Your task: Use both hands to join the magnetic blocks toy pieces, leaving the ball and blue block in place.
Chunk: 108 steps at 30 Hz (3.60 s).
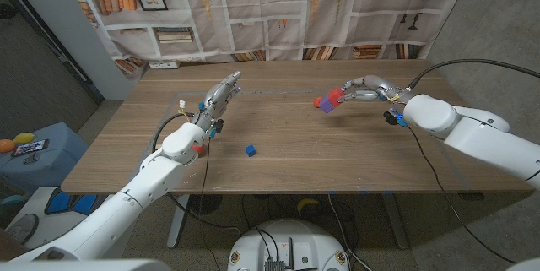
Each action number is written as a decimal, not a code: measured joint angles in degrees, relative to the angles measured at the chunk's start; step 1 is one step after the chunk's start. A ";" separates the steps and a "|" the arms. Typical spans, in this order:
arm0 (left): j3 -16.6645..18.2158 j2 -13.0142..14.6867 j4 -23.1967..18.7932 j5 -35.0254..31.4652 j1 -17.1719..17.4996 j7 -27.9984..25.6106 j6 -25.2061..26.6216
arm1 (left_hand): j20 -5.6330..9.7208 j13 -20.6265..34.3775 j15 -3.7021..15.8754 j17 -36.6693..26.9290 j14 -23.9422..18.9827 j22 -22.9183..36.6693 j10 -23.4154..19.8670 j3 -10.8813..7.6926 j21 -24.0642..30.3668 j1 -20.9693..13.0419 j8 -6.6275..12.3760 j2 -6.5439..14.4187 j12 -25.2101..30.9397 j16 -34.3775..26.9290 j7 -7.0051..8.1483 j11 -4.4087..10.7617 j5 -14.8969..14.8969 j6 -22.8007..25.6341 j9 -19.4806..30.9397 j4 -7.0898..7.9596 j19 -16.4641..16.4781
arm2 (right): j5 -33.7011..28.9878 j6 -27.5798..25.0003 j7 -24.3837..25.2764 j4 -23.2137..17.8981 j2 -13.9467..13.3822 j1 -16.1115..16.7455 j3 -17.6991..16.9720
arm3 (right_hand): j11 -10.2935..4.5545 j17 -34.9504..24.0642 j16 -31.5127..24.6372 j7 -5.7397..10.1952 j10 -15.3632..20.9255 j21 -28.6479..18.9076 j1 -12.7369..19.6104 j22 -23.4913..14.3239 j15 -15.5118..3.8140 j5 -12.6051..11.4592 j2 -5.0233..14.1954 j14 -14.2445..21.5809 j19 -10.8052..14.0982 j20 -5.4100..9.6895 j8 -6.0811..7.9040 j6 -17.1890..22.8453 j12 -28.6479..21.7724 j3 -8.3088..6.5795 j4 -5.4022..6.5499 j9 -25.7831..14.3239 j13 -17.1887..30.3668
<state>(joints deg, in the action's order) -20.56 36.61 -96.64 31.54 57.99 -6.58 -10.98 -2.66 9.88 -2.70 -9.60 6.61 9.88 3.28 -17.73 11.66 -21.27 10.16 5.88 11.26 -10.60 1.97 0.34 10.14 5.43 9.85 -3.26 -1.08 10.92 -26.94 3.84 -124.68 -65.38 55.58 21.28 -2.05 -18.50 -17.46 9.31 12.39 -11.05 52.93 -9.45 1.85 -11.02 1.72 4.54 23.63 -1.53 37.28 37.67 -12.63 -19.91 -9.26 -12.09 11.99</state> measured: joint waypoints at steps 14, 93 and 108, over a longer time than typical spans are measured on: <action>0.57 0.44 -0.29 0.04 0.53 -0.75 0.72 | 1.97 -0.29 1.94 0.00 -1.13 0.00 -0.19 -0.15 0.21 2.03 0.03 0.68 0.00 0.00 1.44 3.06 0.00 0.61 0.01 -0.15 1.51 | -10.18 -7.86 -4.29 -3.18 0.13 -6.65 7.22 | -0.31 0.01 -0.25 0.00 0.31 0.00 0.00 0.00 -0.41 0.17 0.00 0.40 0.00 0.00 0.00 0.00 0.00 0.07 -0.08 0.00 0.00; 1.34 -1.02 1.25 2.11 2.39 -0.42 -2.11 | 2.77 -0.27 2.09 -0.02 -1.71 -0.12 -1.53 -1.51 -0.48 4.06 0.03 2.72 -0.23 0.22 1.10 2.93 0.49 1.54 0.03 -1.03 1.72 | -52.52 -22.10 -33.43 0.70 12.25 -19.72 28.21 | 0.64 -0.26 -0.45 0.65 -0.66 0.00 -0.34 0.00 -0.14 0.65 0.34 0.54 -0.01 -0.43 -0.02 -0.65 0.78 2.21 0.32 -0.02 0.15; 1.38 -1.36 1.67 2.54 2.44 -0.46 -2.17 | 2.77 -0.27 1.78 -0.02 -2.02 -0.13 -1.73 -2.16 -0.48 4.67 0.03 3.32 -0.23 0.22 0.79 2.72 0.49 1.85 0.04 -0.74 1.72 | -54.49 -21.20 -36.10 1.03 13.12 -19.71 27.75 | 2.46 -0.26 0.40 1.95 -4.17 0.00 -1.14 0.00 1.35 0.83 -0.44 -0.54 -0.72 -1.97 -2.93 -5.97 1.48 3.47 0.33 -2.26 0.15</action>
<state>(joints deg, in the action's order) -19.18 35.26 -94.97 34.09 60.43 -7.04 -13.15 0.11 9.61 -0.92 -9.62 4.59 9.76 1.54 -19.90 11.18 -16.60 10.19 9.21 11.03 -10.38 2.76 3.06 10.63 7.29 9.89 -4.00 0.64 -43.58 -48.14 -32.25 -123.65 -52.26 35.88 49.03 0.41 -18.76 -17.06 11.26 8.23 -11.05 51.79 -9.45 3.20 -10.19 1.29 3.99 22.91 -3.49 34.35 31.70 -11.16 -16.44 -8.93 -14.34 12.14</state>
